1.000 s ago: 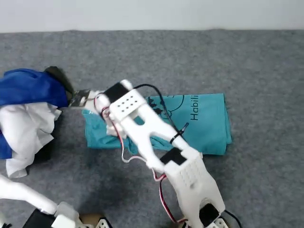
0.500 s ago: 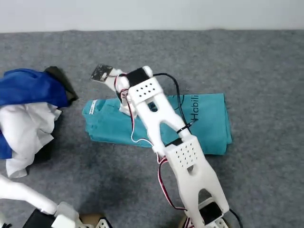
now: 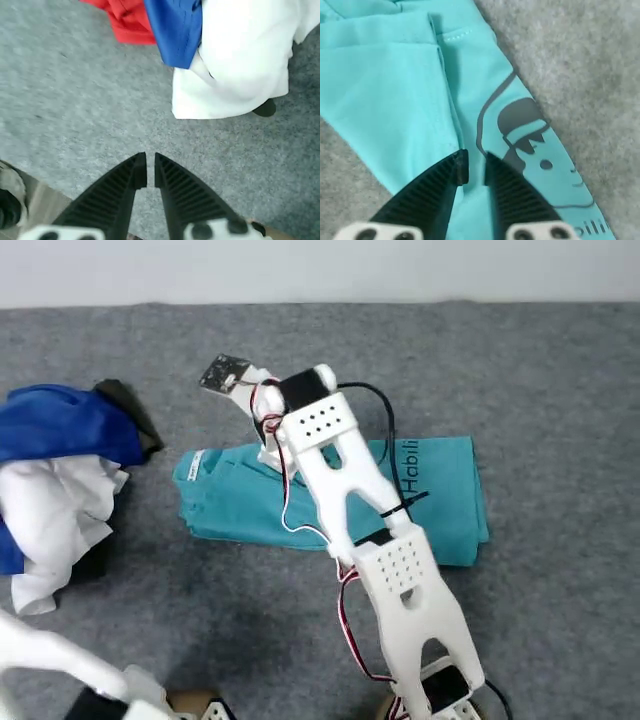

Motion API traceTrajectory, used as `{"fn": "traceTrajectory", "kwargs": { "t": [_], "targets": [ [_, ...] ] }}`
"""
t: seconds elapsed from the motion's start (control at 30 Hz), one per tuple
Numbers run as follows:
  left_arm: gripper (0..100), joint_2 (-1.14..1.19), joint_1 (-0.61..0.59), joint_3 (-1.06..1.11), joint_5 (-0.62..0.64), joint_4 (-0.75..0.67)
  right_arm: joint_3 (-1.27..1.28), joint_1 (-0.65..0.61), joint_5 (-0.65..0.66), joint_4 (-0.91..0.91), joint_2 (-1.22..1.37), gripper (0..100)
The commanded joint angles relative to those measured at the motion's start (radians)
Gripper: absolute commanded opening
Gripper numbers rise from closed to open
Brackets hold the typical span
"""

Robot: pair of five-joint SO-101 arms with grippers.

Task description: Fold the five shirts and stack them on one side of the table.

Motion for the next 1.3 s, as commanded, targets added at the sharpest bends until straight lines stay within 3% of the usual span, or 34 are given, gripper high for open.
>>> {"fn": "traceTrajectory", "kwargs": {
  "t": [0.0, 0.23, 0.6, 0.93, 1.27],
  "targets": [
    [4, -0.141, 0.038, -0.001, -0.005, 0.028, 0.152, 0.048, -0.052, 0.045, -0.202, 2.5],
    [4, -0.339, 0.127, 0.174, -0.005, 0.026, 0.445, 0.196, -0.114, 0.041, -0.409, 2.4],
    [4, -0.489, 0.187, 0.364, -0.003, 0.025, 0.462, 0.420, -0.261, 0.039, -0.420, 3.1],
    [4, -0.517, 0.186, 0.414, -0.003, 0.025, 0.476, 0.432, -0.528, 0.039, -0.349, 27.2],
    [4, -0.512, 0.186, 0.414, -0.005, 0.025, 0.474, 0.433, -0.549, -0.036, -0.243, 29.3]
  ]
}}
